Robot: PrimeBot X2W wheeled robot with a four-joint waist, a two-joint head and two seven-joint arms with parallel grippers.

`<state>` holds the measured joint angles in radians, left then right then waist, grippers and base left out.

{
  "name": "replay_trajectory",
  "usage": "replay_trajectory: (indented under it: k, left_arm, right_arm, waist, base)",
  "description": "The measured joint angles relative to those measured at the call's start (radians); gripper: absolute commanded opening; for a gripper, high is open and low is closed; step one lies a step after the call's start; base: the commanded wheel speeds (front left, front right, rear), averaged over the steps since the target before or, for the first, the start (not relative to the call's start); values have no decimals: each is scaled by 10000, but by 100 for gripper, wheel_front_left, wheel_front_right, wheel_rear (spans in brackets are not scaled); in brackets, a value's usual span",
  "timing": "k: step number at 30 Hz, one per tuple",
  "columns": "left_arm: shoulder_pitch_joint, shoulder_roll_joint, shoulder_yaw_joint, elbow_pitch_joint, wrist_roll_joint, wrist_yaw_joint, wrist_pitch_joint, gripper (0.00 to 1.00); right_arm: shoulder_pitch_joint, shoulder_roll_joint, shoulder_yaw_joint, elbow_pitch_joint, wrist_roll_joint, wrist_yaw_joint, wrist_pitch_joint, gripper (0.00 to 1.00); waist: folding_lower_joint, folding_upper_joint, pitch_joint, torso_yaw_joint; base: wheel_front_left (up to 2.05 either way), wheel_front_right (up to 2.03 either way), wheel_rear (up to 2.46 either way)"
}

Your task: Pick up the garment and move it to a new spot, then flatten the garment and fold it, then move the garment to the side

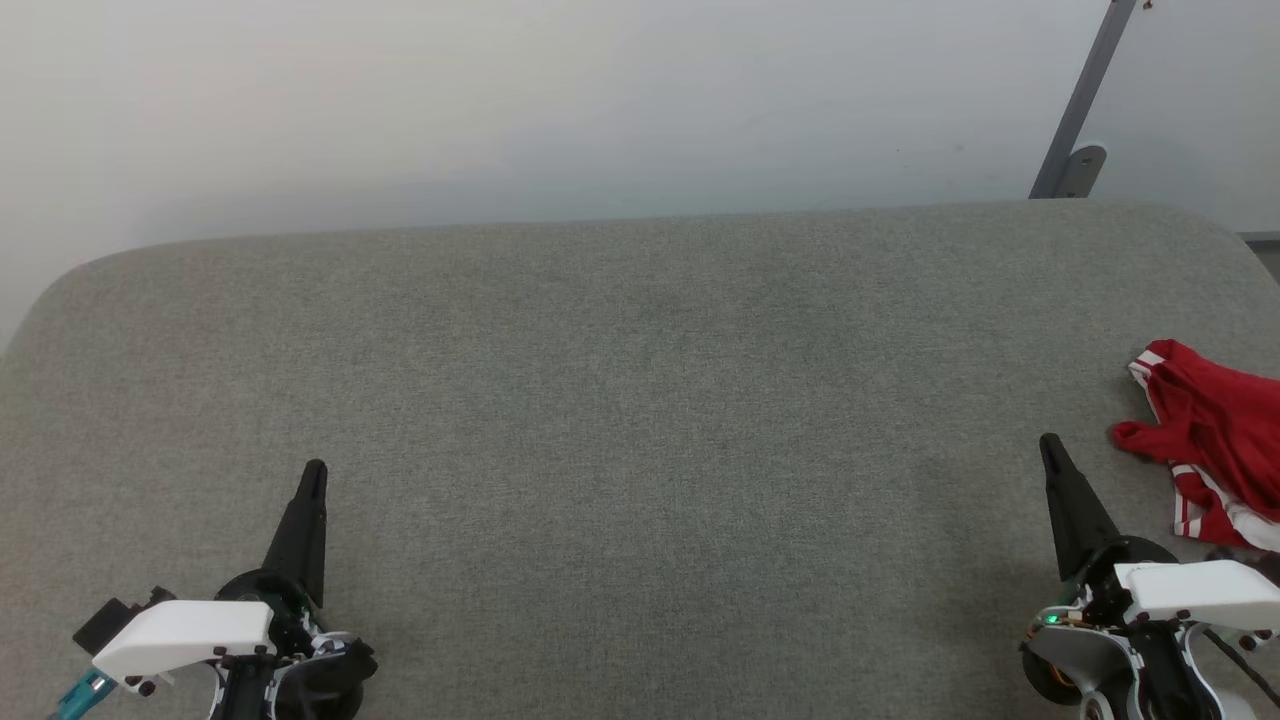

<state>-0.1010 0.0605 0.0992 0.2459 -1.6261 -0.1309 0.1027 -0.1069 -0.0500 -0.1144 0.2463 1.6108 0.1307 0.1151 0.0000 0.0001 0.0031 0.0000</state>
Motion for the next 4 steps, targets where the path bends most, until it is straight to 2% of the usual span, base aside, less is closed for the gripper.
replay_trajectory:
  k: [4]
  left_arm:
    - [0, -6, 6, 0, 4, 0, 2, 0]
  right_arm:
    - [0, 0, 4, 0, 0, 0, 0, 0]
  waist:
    - [0, 0, 0, 0]
  base:
    - [0, 0, 0]
